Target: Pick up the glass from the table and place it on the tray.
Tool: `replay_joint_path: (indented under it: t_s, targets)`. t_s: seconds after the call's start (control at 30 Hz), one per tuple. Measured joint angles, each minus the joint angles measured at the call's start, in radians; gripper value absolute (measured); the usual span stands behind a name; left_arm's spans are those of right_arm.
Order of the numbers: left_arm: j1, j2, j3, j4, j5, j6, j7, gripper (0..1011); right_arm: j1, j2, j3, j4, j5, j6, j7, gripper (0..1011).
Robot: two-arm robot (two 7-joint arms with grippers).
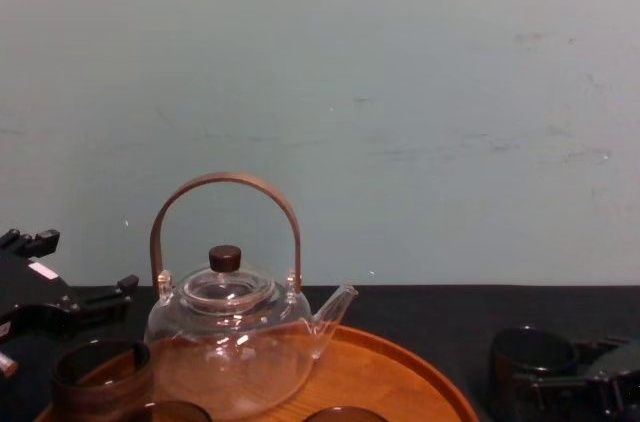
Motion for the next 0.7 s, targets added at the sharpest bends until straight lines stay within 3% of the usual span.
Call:
replay_joint_path:
  t_s: [0.5, 0.7]
  targets:
    - [0.000, 0.000, 0.000, 0.000, 0.000, 0.000, 0.000, 1001, 0.060, -0.046, -0.028, 0.068, -0.045, -0.006, 0.017, 1003]
    - [0.000, 0.000, 0.000, 0.000, 0.000, 0.000, 0.000, 1001, 0.063, -0.048, -0.030, 0.070, -0.051, -0.006, 0.017, 1002]
